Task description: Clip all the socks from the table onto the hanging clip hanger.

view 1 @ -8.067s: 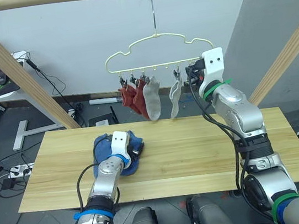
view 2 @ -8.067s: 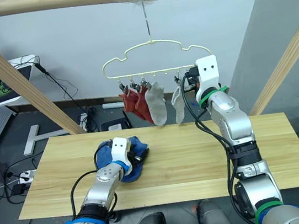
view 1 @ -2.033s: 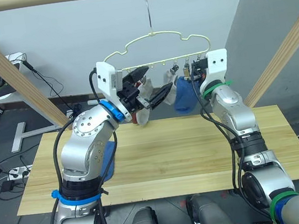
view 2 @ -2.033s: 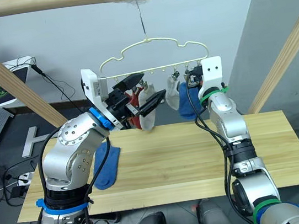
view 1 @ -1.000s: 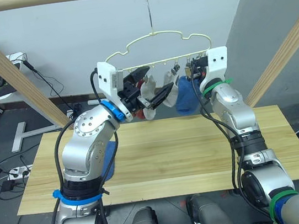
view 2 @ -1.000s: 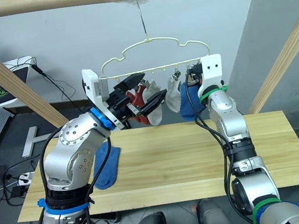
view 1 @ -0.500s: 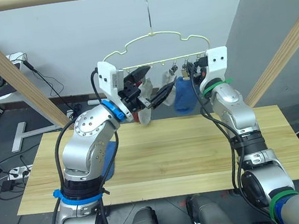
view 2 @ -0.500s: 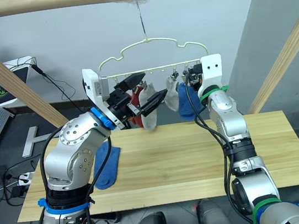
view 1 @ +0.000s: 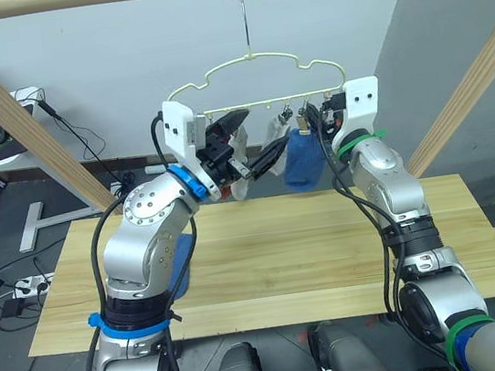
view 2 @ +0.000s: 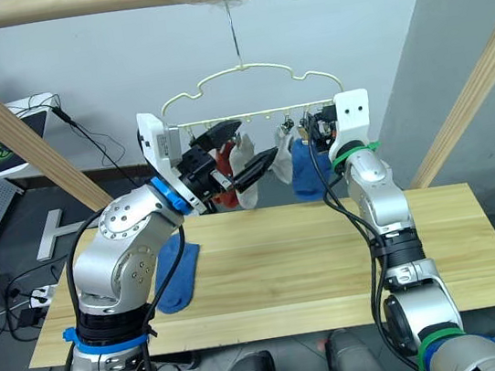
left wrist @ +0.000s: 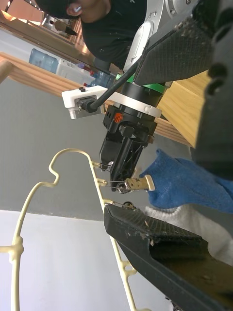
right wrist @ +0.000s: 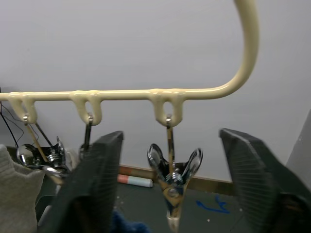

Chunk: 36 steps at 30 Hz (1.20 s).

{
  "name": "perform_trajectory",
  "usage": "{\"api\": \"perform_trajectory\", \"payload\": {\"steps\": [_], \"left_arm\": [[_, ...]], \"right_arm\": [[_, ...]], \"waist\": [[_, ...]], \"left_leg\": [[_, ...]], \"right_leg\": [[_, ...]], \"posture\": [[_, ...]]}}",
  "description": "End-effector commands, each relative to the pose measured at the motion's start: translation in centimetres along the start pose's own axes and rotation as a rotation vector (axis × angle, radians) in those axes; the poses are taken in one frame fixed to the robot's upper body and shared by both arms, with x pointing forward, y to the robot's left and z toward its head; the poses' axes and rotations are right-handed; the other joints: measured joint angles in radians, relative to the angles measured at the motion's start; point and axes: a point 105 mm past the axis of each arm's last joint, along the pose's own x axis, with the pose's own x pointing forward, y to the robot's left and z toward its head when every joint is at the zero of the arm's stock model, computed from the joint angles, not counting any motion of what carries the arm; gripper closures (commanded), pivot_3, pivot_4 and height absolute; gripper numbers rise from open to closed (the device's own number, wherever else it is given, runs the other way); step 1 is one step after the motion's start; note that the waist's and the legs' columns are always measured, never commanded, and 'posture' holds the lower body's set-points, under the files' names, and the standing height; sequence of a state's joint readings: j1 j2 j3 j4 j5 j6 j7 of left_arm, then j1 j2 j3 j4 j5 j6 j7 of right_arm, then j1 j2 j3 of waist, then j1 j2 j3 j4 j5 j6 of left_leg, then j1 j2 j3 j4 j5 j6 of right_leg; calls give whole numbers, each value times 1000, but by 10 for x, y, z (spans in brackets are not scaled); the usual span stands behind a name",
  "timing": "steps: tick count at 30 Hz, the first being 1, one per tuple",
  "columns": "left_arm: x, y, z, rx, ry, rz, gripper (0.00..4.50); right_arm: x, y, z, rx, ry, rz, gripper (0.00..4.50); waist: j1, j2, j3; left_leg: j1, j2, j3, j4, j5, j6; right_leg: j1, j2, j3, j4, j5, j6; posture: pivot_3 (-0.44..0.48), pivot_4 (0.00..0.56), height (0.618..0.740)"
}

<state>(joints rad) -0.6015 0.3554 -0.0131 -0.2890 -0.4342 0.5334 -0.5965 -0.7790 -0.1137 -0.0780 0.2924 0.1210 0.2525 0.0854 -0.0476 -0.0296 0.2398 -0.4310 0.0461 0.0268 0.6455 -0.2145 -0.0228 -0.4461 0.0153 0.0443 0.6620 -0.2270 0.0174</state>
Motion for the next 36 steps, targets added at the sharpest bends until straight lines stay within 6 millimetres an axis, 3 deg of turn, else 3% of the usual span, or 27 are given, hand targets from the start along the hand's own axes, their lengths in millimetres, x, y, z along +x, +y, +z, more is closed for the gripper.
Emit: {"api": "perform_trajectory", "payload": {"steps": [1,24,27,32,36], "left_arm": [[1,-5,17,37,-54,-15,0],[2,-5,18,35,-59,-15,0],[1,-6,18,34,-57,-18,0],[1,-7,17,34,-55,-19,0],[1,-9,16,27,-56,-24,0]], "right_arm": [[3,0,17,1,-51,-5,2190],[4,5,17,26,-50,3,2190],[5,4,17,28,-52,1,2769],[5,4,19,32,-56,1,4398],[5,5,20,30,-64,6,4456]], "waist": [[0,0,0],[0,0,0],[0,0,0],[0,0,0],[0,0,0]], "left_leg": [[0,0,0,0,0,0],[0,0,0,0,0,0],[0,0,0,0,0,0],[0,0,0,0,0,0],[0,0,0,0,0,0]], "right_leg": [[0,0,0,0,0,0],[0,0,0,0,0,0],[0,0,0,0,0,0],[0,0,0,0,0,0],[0,0,0,0,0,0]], "posture": [[4,232,740],[8,236,740],[9,236,740],[8,234,740],[7,232,740]]}}
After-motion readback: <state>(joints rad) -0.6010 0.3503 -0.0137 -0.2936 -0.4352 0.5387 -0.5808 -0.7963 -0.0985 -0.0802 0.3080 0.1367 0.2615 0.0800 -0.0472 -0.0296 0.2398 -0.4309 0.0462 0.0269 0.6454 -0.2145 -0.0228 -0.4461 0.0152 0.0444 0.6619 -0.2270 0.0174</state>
